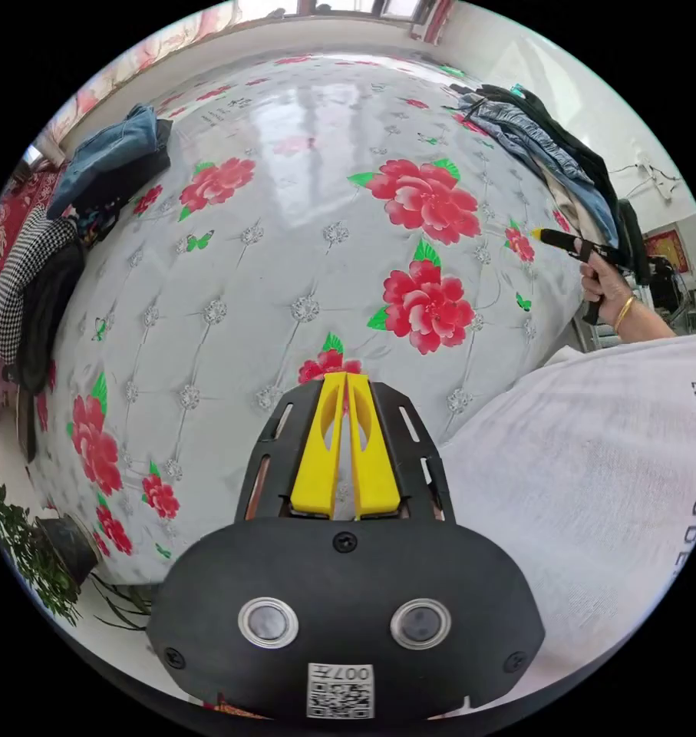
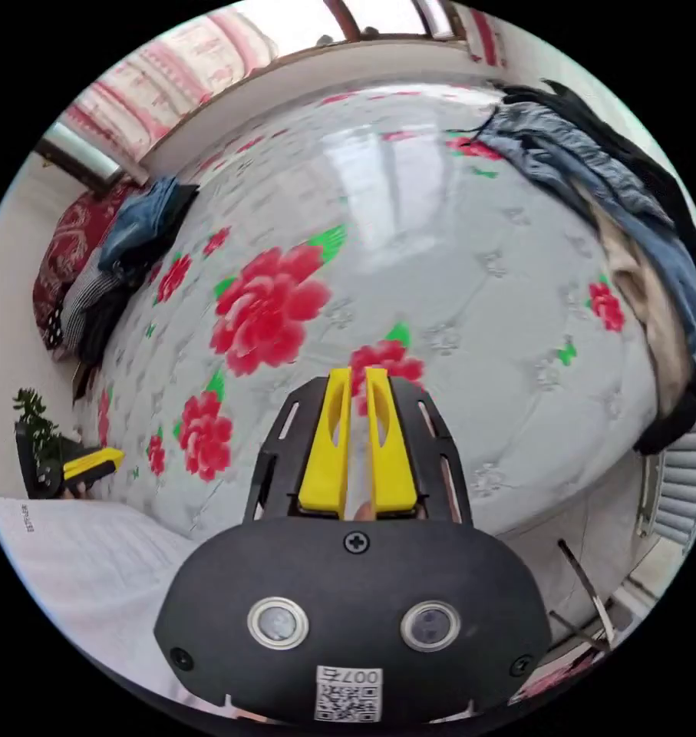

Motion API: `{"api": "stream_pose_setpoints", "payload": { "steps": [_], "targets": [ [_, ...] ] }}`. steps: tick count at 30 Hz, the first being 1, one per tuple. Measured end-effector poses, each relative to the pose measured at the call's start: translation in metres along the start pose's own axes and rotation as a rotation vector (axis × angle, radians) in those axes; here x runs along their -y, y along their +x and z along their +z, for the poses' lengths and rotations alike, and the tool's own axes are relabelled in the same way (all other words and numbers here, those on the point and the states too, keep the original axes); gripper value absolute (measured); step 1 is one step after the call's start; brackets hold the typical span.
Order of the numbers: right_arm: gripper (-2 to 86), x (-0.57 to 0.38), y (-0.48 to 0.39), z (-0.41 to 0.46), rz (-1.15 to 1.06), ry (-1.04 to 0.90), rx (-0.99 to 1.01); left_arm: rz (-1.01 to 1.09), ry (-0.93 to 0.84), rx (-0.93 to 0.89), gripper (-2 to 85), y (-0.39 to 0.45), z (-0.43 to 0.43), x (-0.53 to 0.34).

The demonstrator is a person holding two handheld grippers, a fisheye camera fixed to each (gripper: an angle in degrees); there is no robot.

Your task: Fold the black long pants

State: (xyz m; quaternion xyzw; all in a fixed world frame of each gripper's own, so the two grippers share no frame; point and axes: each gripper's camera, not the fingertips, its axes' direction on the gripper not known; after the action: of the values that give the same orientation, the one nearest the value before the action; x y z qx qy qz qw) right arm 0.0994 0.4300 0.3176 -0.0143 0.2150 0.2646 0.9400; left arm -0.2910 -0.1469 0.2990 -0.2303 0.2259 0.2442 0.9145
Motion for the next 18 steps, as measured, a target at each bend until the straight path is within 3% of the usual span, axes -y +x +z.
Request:
{"api": "stream_pose_setpoints", "payload": {
  "steps": [4,7,11,13,15,18],
  "targets": [
    [5.8,0.031,0.201,-0.133,0.328,0.224,-0.346,-0.096,-0.023,-0.021,-1.0,0.012,0.008,-0.003],
    [7.8,0.041,0.308,-0.200,0.495,0.246,-0.471,-0.150,-0.013,-0.043,-1.0,0.021,0.012,-0.003],
    [8.4,0.053,0.386,-0.237,0.603,0.208,-0.454,-0.190,-0.004,-0.076,-1.0,0.034,0.022,-0.006],
    [8.0,0.061,0.420,-0.240,0.659,0.171,-0.313,-0.206,-0.013,-0.078,-1.0,0.038,0.029,-0.008],
    [7.1,0.064,0.431,-0.243,0.686,0.162,-0.248,-0.221,-0.017,-0.083,-1.0,0.041,0.036,-0.012],
    [3.8,0.072,0.413,-0.258,0.603,0.133,-0.301,-0.244,-0.015,-0.083,-1.0,0.045,0.047,-0.020]
  ]
}}
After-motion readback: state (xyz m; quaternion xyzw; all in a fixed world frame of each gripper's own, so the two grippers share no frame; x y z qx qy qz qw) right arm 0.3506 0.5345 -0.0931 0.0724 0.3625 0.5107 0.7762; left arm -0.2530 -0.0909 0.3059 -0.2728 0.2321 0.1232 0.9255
